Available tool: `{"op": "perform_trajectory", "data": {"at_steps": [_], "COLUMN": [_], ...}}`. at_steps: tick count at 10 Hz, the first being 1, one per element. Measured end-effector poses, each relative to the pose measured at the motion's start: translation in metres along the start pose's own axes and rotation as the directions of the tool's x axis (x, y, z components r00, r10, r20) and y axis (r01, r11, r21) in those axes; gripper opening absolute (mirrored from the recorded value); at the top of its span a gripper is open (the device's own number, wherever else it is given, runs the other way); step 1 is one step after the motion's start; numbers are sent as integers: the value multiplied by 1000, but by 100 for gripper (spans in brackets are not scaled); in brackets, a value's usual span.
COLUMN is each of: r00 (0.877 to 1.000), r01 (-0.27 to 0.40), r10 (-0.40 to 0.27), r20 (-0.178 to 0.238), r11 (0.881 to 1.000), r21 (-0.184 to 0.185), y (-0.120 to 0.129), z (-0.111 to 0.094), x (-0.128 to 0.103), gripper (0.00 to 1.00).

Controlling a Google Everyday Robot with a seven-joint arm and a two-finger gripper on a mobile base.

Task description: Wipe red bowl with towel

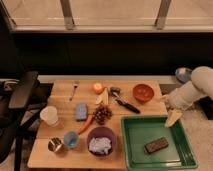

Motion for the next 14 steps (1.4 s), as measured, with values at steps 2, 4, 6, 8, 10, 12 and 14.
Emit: {"op": "perform_trajectory", "data": {"at_steps": [2,4,6,8,10,12,14], "r00": [1000,1000,1000,1000,1000,999,994], "r01": [0,0,0,0,2,39,106], "r10": [0,0,0,0,-2,-39,-108], "r20": [0,0,0,0,2,-8,-20], "r11": [1000,1000,1000,1000,1000,999,993], "r21": [0,0,0,0,-1,-22,-60], "y": [0,0,0,0,0,2,5], "z": [0,0,0,0,-1,0,10], "x": [0,0,0,0,0,-6,-31], "gripper": [80,80,80,80,80,80,80]}}
